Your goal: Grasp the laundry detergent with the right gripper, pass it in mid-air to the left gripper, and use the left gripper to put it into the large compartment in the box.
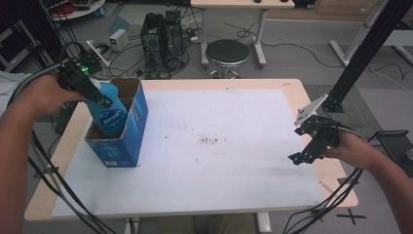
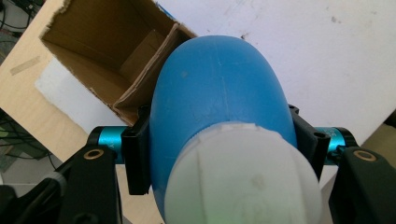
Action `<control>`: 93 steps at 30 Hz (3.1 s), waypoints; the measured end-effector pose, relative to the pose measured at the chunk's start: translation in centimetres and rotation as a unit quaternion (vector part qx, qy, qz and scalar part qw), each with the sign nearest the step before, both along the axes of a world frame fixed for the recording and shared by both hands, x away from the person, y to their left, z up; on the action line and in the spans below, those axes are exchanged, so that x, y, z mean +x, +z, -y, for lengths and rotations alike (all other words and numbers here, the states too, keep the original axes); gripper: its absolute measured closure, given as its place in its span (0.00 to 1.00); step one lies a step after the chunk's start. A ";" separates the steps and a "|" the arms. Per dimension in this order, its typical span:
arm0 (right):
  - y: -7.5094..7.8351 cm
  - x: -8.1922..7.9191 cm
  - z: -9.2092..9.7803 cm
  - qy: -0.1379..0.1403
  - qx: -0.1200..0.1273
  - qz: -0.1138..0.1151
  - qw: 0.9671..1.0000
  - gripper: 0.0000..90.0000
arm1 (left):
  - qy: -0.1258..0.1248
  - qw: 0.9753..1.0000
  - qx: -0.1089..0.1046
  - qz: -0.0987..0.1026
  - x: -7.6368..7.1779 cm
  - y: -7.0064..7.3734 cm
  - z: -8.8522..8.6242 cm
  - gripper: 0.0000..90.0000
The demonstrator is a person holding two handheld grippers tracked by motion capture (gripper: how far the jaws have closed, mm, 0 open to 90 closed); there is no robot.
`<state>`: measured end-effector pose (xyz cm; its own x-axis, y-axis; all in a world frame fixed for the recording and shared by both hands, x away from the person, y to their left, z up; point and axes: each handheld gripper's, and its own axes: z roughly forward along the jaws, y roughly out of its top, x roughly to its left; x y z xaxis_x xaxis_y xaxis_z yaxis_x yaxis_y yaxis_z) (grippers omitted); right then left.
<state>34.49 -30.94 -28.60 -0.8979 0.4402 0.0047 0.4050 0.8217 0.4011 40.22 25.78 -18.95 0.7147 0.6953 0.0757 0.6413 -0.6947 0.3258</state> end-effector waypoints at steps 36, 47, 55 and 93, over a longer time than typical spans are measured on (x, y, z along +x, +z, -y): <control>-1.4 0.0 -0.1 -0.011 -0.002 -0.013 1.000 0.01 | -0.038 0.997 0.046 -0.054 1.7 -9.1 -0.7 0.42; -1.4 -0.1 -0.2 -0.010 -0.005 -0.009 1.000 0.01 | 0.005 0.999 0.006 -0.040 1.5 -9.7 -0.4 0.41; -1.4 -0.1 -0.3 -0.009 -0.004 -0.009 1.000 0.01 | 0.011 0.999 0.001 -0.034 1.6 -9.3 -1.0 0.36; -0.3 -0.9 -0.4 -0.019 -0.002 0.002 1.000 0.01 | -0.003 0.997 -0.065 0.027 -1.2 -1.5 -1.2 0.33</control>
